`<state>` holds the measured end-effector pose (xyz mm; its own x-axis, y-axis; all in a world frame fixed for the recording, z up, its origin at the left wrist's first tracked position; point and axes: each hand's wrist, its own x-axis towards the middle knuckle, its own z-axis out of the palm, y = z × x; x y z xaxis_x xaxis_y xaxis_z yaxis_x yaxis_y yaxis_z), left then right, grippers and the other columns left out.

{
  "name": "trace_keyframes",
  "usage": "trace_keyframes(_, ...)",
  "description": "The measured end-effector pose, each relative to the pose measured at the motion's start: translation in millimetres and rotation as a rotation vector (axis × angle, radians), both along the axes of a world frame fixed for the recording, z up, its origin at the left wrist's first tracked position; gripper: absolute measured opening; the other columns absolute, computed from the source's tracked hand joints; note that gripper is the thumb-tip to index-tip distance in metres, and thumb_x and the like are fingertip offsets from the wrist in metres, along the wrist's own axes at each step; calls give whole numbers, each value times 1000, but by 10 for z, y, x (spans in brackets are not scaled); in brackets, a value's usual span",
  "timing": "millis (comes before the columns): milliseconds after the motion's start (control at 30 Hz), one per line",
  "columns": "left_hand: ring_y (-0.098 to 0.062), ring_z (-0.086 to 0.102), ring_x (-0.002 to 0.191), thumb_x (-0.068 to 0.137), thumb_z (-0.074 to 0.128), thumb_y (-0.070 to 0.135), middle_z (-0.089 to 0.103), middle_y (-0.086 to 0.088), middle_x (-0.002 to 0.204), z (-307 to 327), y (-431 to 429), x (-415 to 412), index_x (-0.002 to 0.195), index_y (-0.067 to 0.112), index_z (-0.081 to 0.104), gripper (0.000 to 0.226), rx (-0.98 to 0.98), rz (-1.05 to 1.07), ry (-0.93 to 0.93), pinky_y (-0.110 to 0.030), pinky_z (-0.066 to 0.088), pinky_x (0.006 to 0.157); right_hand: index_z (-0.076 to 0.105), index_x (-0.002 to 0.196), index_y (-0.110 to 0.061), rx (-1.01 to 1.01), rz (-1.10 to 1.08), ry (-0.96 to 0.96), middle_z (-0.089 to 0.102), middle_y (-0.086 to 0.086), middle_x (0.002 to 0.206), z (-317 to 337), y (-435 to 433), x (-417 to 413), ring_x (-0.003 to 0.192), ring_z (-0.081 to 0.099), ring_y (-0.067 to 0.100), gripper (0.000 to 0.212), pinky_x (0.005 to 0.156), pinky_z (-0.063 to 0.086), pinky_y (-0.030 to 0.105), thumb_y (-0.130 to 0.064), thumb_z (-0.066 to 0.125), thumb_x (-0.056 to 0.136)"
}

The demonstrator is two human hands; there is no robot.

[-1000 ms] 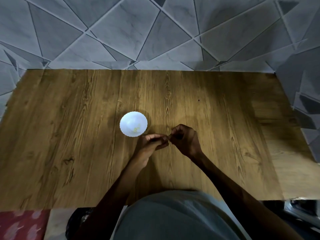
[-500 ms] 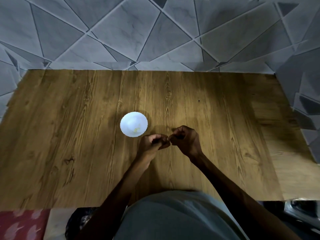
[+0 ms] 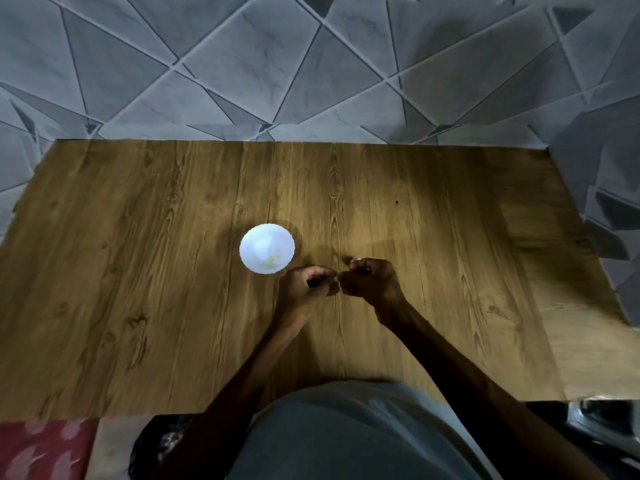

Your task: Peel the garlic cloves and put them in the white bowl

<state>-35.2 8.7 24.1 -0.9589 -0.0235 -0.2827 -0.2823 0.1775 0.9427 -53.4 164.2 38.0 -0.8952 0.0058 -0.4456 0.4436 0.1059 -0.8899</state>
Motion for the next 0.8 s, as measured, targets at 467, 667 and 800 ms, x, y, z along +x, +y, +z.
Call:
trace_keyframes(467,-25,73,87,85,69,1,76,-10,91,-23,-26,-3,100,8,75,17,119,12,-35,-48,57,87,68,96,7,-33,-40,-10,72,15,84,2,1,3,75,73,21,16,66,60,28,-3,74,84)
trace_keyframes(667,-20,74,82,82,74,3,76,-6,87,13,-21,-20,94,15,75,17,57,-30,-2,-45,59,83,67,82,-8,169,-47,114,72,12,79,20,-39,30,69,72,20,9,62,61,31,-3,74,83)
trace_keyframes(800,-15,73,80,82,74,3,76,-2,85,29,-21,-13,92,19,75,20,-31,-66,80,-44,60,79,66,82,-11,298,-36,177,71,4,75,12,-65,37,62,70,12,11,59,60,29,-4,74,83)
